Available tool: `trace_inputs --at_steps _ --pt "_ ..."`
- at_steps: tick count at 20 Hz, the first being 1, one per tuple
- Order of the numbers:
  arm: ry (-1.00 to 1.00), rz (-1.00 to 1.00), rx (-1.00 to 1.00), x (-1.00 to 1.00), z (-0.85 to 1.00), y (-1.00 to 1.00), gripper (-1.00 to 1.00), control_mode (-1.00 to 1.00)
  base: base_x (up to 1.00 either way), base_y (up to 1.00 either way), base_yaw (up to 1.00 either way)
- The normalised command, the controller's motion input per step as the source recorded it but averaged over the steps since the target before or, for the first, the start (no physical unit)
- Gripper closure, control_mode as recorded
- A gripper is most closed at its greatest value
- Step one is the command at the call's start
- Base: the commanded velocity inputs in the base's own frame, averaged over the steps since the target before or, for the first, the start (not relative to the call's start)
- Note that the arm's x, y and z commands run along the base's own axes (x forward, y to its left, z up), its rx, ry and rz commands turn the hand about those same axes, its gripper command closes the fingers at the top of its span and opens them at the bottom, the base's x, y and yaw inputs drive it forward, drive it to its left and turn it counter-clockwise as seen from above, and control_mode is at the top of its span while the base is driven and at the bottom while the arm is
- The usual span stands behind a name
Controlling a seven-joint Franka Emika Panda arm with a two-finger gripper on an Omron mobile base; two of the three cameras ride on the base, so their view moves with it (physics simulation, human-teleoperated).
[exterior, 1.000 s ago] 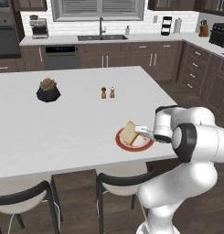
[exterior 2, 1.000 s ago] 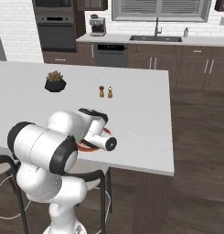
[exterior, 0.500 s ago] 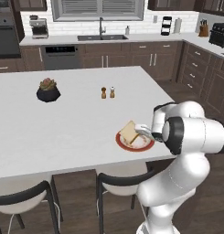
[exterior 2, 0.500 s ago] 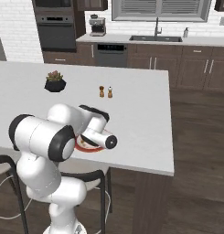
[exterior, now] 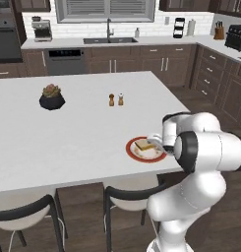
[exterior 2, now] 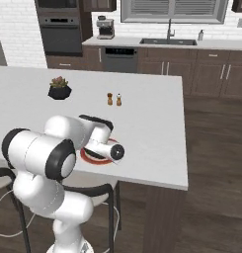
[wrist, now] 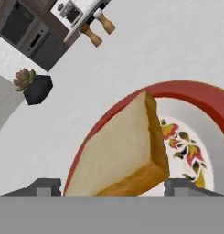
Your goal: Start the toaster. Once the lever pops up, take the bread to the plate on the dining counter.
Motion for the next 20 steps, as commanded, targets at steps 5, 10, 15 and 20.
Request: trace_inputs --at_steps 5,10,15,20 --pt "0.13 -0.1 0.0 -0.39 0.35 -0.35 -1.0 -1.0 0.0 0.0 0.0" --pt "0.12 -0.06 0.0 -0.3 0.75 -0.15 -1.0 -1.0 0.0 0.0 0.0" --pt "0.08 -0.02 0.0 -0.14 0.86 -0.01 -1.0 -1.0 0.0 0.0 0.0" --pt "0.11 0.0 -0.03 -0.17 0.99 0.0 -1.0 -1.0 0.0 0.0 0.0"
